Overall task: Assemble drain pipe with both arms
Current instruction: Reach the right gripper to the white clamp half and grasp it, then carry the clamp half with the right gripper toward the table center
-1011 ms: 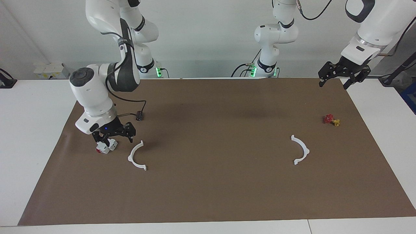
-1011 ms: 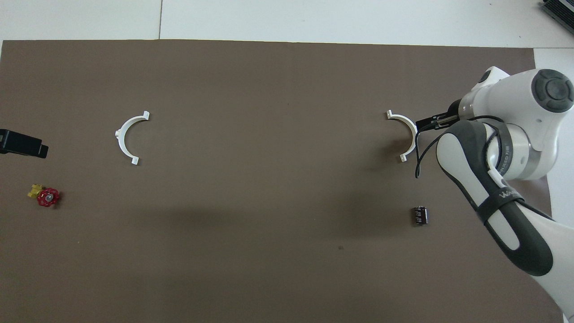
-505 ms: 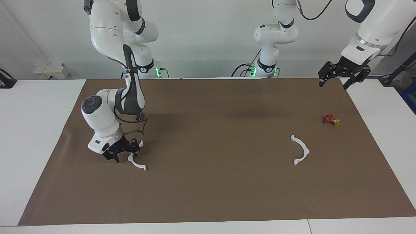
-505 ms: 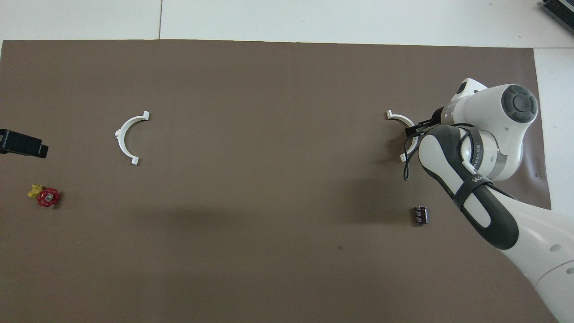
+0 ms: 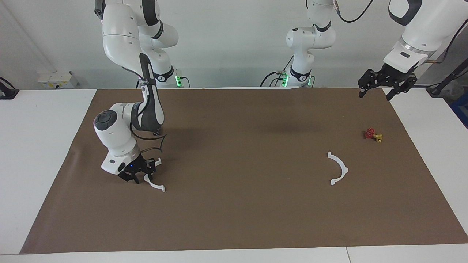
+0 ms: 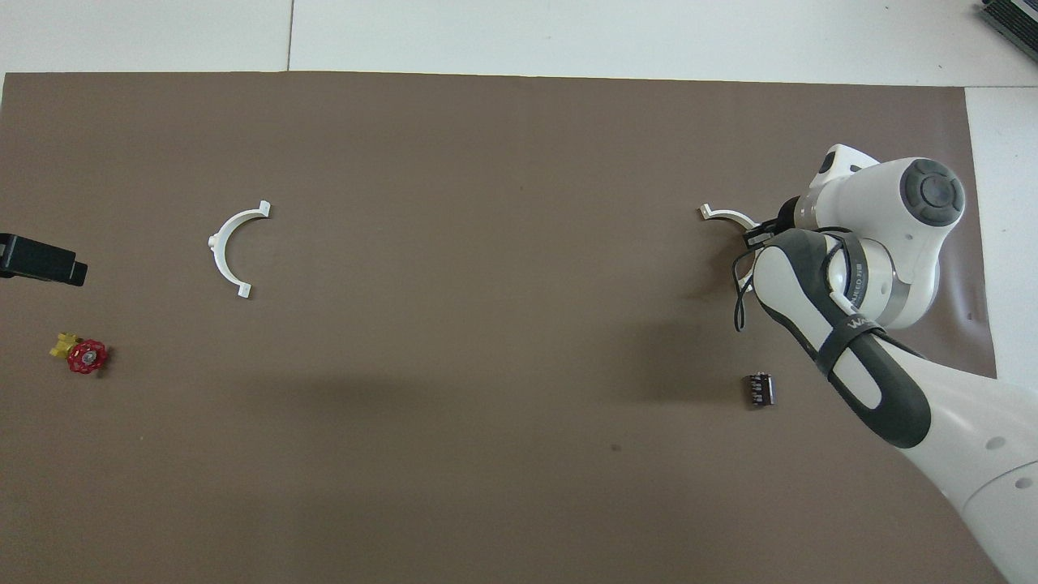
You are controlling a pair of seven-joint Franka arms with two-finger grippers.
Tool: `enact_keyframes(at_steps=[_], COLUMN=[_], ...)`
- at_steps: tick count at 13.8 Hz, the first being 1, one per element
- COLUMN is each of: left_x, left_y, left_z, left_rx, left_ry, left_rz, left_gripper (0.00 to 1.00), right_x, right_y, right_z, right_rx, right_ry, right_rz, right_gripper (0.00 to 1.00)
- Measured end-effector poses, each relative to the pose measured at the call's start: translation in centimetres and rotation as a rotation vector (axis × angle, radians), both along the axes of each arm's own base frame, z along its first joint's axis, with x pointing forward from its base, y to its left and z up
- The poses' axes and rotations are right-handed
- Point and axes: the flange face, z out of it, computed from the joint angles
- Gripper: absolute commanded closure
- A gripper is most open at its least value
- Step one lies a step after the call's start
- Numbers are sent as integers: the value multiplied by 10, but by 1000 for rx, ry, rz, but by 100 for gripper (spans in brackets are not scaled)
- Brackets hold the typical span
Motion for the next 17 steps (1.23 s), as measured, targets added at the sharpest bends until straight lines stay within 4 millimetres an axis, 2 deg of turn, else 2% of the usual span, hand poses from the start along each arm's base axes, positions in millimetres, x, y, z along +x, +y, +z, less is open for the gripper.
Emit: enact_keyframes(at_steps=[3,4,6,7,8,10,12,13,14,17], left_x=[0,0,0,0,0,0,0,0,0,0], left_y=[0,0,0,0,0,0,0,0,0,0], left_z=[0,0,0,0,0,0,0,0,0,0], left_rx=[0,0,0,0,0,0,0,0,0,0], left_ry=[0,0,0,0,0,0,0,0,0,0], left_rz=[0,0,0,0,0,0,0,0,0,0], left_gripper=[0,0,0,0,0,0,0,0,0,0], right_x=[3,6,14,16,14,2,-17,-27,-36,-57], right_y=[5,11,33,52,79,147,213,239,259,298], right_z=[5,15,50,70,87,102,102,100,99,82], right_rx=[3,11,48,69,88,118,137,141,134,75], right_ry=[-7,-4,20,26,33,47,72,84,89,80], right_rz=[6,-1,-64,-108,-156,-247,-338,-396,-449,-482], right_gripper=[100,100,100,100,100,100,100,100,100,100])
